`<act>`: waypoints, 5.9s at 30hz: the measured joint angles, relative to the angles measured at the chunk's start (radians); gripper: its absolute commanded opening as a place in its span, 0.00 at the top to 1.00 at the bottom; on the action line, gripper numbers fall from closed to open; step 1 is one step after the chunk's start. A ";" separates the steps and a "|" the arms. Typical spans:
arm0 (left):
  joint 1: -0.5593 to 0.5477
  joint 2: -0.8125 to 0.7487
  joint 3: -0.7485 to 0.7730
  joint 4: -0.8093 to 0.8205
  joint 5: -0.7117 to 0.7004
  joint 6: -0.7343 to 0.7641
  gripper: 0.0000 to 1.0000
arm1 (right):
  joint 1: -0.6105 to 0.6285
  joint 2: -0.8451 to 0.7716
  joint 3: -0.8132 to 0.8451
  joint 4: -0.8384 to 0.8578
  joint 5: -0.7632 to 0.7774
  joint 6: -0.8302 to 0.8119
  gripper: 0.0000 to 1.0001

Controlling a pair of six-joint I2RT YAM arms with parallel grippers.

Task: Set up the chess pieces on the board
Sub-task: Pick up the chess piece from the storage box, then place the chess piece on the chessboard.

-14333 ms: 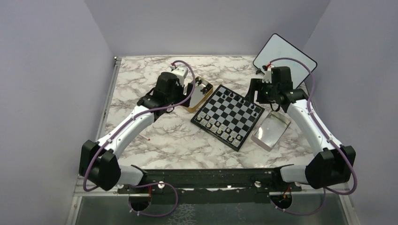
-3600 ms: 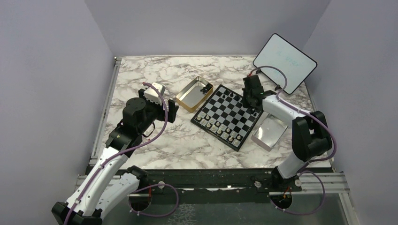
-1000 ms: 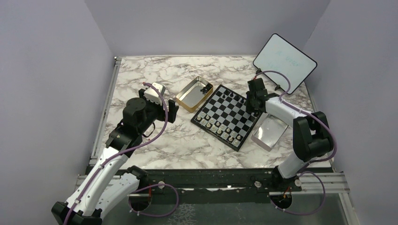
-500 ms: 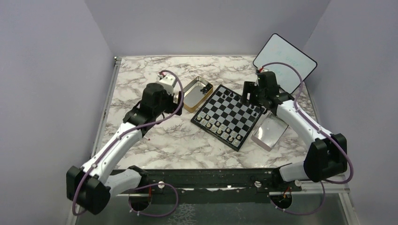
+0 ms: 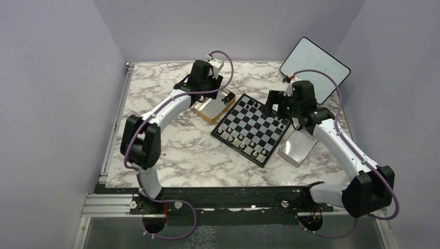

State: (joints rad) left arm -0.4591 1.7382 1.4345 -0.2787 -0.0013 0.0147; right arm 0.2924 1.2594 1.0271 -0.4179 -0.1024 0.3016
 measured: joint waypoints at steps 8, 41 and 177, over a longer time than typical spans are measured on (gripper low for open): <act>0.008 0.293 0.238 -0.031 0.114 0.115 0.64 | 0.000 -0.012 0.031 -0.068 -0.015 -0.022 0.00; 0.012 0.575 0.384 -0.040 0.228 0.252 0.87 | 0.000 -0.047 0.051 -0.108 -0.011 -0.076 0.00; -0.152 -0.554 -0.486 -0.008 0.377 0.060 1.00 | 0.183 0.151 -0.094 0.319 0.226 0.007 0.90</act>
State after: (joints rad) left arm -0.6113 1.1847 0.9485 -0.2863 0.3756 0.0750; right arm 0.4751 1.4109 0.9333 -0.0994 0.1234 0.3088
